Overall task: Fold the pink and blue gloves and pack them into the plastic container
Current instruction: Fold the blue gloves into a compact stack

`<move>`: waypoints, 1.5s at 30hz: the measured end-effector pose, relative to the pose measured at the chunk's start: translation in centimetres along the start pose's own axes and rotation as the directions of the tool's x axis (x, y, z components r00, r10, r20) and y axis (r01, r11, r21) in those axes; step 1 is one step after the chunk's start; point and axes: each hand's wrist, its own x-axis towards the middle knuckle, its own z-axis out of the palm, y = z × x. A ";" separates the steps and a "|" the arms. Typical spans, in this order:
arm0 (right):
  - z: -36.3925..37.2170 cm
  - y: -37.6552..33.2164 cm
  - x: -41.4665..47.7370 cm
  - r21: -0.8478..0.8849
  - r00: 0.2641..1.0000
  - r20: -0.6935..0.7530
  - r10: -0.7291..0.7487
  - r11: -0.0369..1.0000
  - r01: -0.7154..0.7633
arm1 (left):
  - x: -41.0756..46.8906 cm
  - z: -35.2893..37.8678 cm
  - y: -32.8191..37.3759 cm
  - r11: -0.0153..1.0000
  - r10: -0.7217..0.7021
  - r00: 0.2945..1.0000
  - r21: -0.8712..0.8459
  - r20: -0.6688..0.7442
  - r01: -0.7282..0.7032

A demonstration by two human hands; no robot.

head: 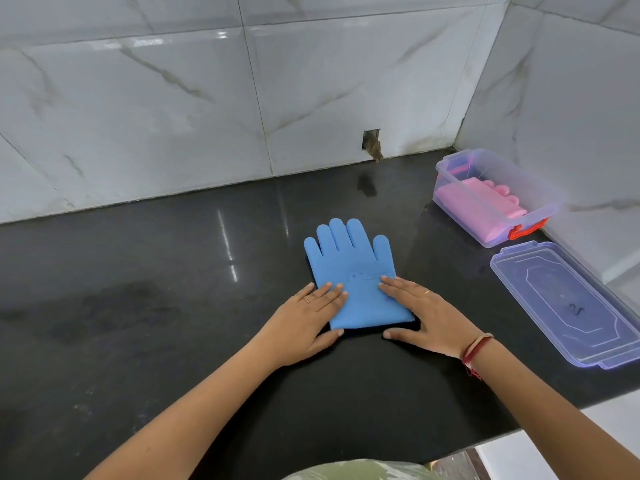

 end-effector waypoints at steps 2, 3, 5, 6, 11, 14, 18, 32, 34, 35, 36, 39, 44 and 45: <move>-0.3 0.0 0.2 -0.007 1.000 -0.013 0.000 1.000 0.000 | 0.4 -0.2 0.2 0.998 -0.020 0.998 -0.062 -0.060 0.016; -0.5 0.1 0.4 -0.004 1.000 -0.021 0.010 1.000 -0.010 | 0.7 -0.4 0.2 0.992 -0.049 0.995 -0.122 -0.089 0.038; -0.9 0.1 0.8 0.045 0.996 -0.078 0.035 0.998 -0.032 | 1.2 -1.5 0.2 0.968 -0.137 0.983 -0.226 -0.124 0.106; -1.2 0.0 1.0 0.095 0.991 -0.119 0.057 0.994 -0.046 | 1.4 -1.9 0.1 0.951 -0.170 0.975 -0.285 -0.145 0.123; -1.9 -0.9 2.0 0.377 0.964 -0.201 0.171 0.922 -0.085 | 1.3 -3.2 -0.5 0.756 -0.348 0.906 -0.644 -0.240 0.120; -1.8 -1.7 2.9 0.461 0.975 -0.103 0.195 0.878 -0.127 | 1.4 -3.4 -0.6 0.666 -0.457 0.849 -0.735 -0.266 0.129; -1.6 -2.3 4.5 0.480 0.962 -0.089 0.259 0.857 -0.186 | 1.9 -2.9 -1.2 0.615 -0.541 0.797 -0.773 -0.269 0.156; -0.6 -3.3 7.9 0.028 0.859 -0.268 0.436 0.895 -0.445 | 2.2 -0.8 -0.2 0.588 -0.729 0.653 -0.675 -0.205 0.446; -0.6 -3.8 7.3 -0.032 0.835 -0.357 0.418 0.888 -0.458 | 2.1 -1.1 0.3 0.687 -0.708 0.621 -0.531 -0.336 0.496; -0.6 -4.2 7.1 -0.080 0.835 -0.400 0.377 0.894 -0.441 | 2.2 -1.3 0.5 0.766 -0.641 0.632 -0.410 -0.435 0.495; -0.7 -4.5 7.0 -0.136 0.846 -0.432 0.313 0.905 -0.404 | 2.5 -1.6 0.7 0.846 -0.529 0.665 -0.264 -0.527 0.464; -0.8 -5.6 7.2 -0.211 0.883 -0.463 0.080 0.957 -0.197 | 3.6 -2.2 1.8 0.969 -0.180 0.794 0.037 -0.581 0.246; 0.5 -6.1 8.0 -0.021 0.956 -0.291 0.048 0.998 -0.057 | 4.2 -0.9 2.3 0.976 -0.218 0.946 -0.055 -0.241 0.211; 0.8 -5.9 8.0 -0.011 0.959 -0.277 0.060 0.998 -0.065 | 4.2 -0.4 2.2 0.971 -0.237 0.949 -0.024 -0.207 0.238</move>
